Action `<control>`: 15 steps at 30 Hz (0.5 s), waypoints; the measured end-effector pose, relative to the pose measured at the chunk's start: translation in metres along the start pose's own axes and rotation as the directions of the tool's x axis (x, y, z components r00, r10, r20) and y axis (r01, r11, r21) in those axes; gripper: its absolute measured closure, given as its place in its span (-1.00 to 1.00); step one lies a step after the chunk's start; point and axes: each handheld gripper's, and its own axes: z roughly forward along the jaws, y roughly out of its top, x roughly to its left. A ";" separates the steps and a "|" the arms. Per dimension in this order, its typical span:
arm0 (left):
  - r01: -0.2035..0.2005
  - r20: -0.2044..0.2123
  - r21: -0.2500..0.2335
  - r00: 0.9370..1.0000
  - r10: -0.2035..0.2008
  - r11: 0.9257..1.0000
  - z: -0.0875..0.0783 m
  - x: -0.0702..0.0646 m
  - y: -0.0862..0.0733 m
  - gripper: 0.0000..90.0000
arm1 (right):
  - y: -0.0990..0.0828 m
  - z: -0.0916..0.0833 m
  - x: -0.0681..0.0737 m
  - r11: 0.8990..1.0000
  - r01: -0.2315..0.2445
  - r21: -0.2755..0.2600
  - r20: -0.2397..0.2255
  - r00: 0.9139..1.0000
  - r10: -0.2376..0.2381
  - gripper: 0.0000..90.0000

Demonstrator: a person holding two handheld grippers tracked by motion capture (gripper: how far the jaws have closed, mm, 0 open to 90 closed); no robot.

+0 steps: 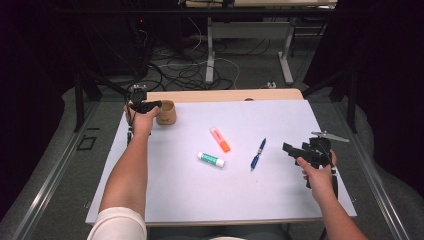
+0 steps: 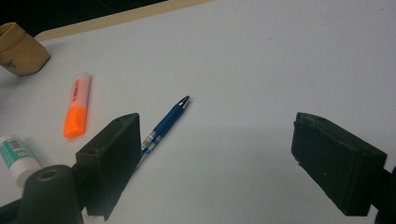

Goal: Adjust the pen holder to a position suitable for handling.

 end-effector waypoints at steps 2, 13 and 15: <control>-0.003 -0.006 0.002 1.000 0.003 1.000 0.001 -0.001 0.000 0.22 | 0.000 0.000 0.000 1.000 0.000 0.000 -0.001 1.000 0.000 -0.65; 0.006 -0.007 0.053 1.000 -0.005 0.999 0.016 -0.001 -0.008 0.18 | 0.000 -0.001 -0.002 1.000 0.000 -0.003 0.002 1.000 0.000 -0.65; 0.016 -0.001 0.057 1.000 -0.016 0.998 0.015 -0.001 -0.008 0.19 | 0.000 -0.001 -0.002 1.000 -0.001 0.008 0.000 1.000 0.001 -0.65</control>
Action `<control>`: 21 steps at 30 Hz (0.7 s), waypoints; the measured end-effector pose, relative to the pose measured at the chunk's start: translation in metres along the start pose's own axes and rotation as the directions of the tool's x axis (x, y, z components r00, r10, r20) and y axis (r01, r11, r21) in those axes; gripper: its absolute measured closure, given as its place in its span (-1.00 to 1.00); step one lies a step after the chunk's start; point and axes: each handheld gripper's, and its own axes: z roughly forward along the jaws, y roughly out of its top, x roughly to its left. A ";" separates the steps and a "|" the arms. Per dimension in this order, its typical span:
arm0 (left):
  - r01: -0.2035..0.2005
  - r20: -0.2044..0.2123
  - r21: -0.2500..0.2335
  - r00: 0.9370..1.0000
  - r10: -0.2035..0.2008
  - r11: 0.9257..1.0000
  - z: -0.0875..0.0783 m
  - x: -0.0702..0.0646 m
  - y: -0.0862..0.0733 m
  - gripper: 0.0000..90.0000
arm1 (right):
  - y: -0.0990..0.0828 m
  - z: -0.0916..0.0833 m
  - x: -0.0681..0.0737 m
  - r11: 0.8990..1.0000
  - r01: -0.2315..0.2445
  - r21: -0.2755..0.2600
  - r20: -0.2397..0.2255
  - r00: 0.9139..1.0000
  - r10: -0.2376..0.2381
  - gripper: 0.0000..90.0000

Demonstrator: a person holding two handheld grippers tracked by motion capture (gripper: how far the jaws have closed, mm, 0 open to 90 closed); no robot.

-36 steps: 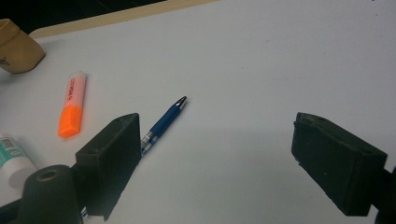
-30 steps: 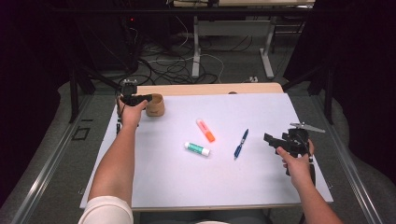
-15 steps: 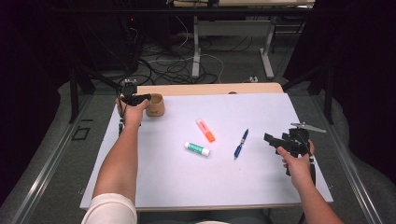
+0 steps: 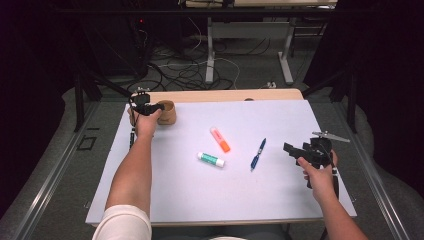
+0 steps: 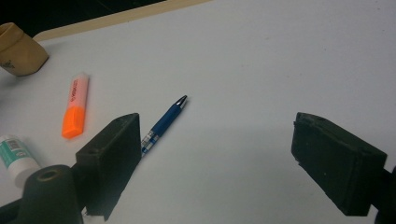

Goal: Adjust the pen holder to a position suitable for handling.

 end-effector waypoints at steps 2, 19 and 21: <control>0.024 0.010 0.006 1.000 -0.024 1.000 -0.001 0.001 0.000 0.20 | 0.000 0.000 0.000 1.000 0.001 0.001 0.001 1.000 -0.001 -0.65; 0.130 0.001 0.109 0.991 -0.131 0.985 -0.019 -0.006 -0.001 0.24 | 0.000 -0.001 0.001 1.000 0.017 -0.013 0.002 1.000 -0.017 -0.65; 0.133 0.005 0.132 0.991 -0.135 0.982 -0.024 -0.008 -0.002 0.24 | 0.000 -0.001 0.002 1.000 0.014 -0.010 0.000 1.000 -0.014 -0.65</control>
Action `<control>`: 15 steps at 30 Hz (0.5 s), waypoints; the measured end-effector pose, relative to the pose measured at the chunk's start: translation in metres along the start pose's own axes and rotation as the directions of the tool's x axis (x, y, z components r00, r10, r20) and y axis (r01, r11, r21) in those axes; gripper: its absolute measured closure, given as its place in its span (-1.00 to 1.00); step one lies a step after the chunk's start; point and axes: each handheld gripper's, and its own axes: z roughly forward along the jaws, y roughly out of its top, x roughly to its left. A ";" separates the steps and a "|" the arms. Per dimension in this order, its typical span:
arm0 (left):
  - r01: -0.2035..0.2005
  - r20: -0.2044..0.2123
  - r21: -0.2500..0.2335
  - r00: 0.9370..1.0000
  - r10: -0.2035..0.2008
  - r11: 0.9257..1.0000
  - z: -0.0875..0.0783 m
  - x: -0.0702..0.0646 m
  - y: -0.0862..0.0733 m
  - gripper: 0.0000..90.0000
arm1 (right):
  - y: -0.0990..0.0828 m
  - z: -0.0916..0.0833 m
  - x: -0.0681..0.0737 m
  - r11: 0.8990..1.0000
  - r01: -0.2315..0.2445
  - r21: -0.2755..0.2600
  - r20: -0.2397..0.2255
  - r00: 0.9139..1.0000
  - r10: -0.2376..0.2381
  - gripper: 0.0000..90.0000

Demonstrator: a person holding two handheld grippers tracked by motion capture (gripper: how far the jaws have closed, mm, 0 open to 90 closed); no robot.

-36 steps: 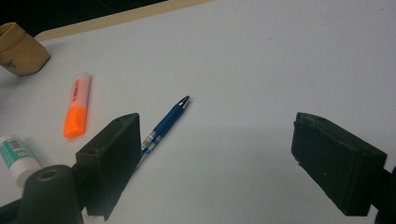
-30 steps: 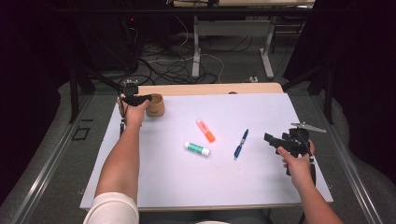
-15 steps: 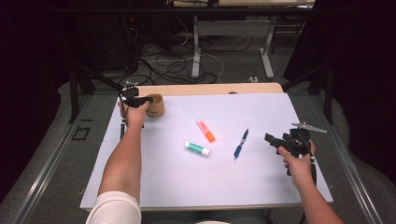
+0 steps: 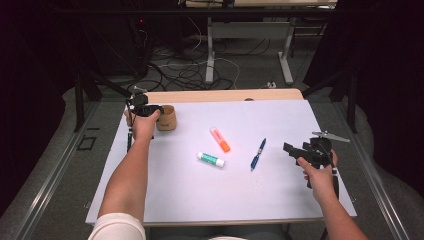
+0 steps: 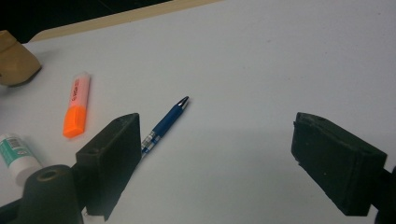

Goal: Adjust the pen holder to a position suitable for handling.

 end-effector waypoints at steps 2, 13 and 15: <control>0.002 -0.002 0.015 1.000 -0.002 1.000 -0.004 -0.003 -0.003 0.23 | 0.000 0.000 0.000 1.000 0.004 -0.001 0.000 1.000 -0.004 -0.65; 0.003 0.029 -0.003 1.000 -0.003 1.000 -0.031 -0.007 -0.032 0.23 | 0.001 0.000 0.001 1.000 0.005 -0.002 -0.014 1.000 -0.005 -0.65; 0.000 0.031 0.003 1.000 0.000 1.000 -0.036 -0.007 -0.039 0.23 | 0.001 0.000 0.001 1.000 0.000 0.001 -0.020 1.000 0.000 -0.65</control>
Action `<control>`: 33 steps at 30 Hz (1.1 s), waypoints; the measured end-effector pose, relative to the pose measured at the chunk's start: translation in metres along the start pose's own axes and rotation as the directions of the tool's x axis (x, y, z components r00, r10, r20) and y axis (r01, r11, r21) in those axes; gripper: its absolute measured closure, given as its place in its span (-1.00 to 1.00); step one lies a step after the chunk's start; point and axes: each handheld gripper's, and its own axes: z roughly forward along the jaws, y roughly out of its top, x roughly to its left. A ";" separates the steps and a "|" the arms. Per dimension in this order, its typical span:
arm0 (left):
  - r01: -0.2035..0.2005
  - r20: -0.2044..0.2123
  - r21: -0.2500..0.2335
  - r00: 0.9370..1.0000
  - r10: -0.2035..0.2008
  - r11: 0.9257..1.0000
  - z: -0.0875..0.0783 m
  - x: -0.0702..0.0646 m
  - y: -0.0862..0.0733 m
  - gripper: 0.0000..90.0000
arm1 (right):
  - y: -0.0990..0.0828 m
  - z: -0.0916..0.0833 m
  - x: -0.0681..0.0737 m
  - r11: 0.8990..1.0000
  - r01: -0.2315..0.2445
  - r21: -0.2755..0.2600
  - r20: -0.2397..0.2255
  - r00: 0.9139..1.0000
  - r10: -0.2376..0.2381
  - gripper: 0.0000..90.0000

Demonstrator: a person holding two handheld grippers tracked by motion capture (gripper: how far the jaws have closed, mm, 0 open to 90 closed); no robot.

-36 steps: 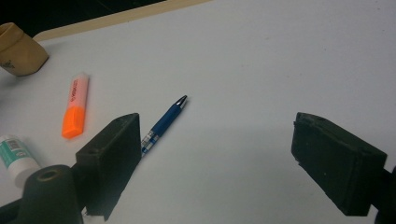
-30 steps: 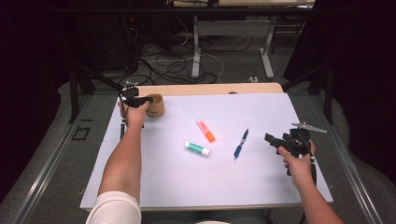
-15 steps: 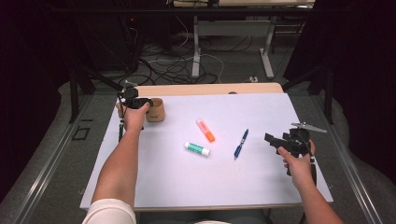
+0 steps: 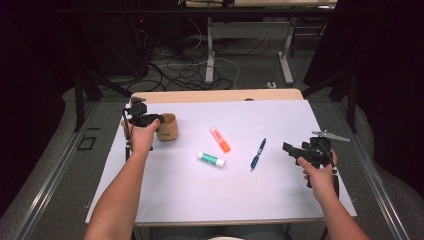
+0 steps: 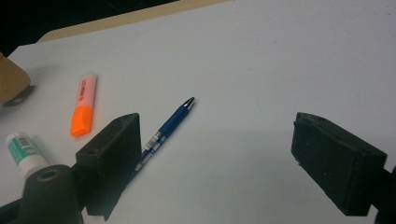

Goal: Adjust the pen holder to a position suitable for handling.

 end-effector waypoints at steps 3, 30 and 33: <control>-0.002 0.000 0.004 1.000 0.002 1.000 -0.009 -0.002 -0.010 0.23 | 0.000 0.001 0.001 1.000 0.002 0.004 -0.006 1.000 -0.002 -0.65; -0.172 0.216 0.047 0.964 0.158 0.984 -0.054 -0.042 -0.102 0.23 | -0.006 0.005 0.017 0.999 0.046 0.023 -0.022 0.999 -0.045 -0.65; -0.195 0.234 0.061 0.956 0.176 0.979 -0.054 -0.049 -0.110 0.23 | -0.006 0.005 0.017 0.999 0.045 0.022 -0.021 0.999 -0.045 -0.65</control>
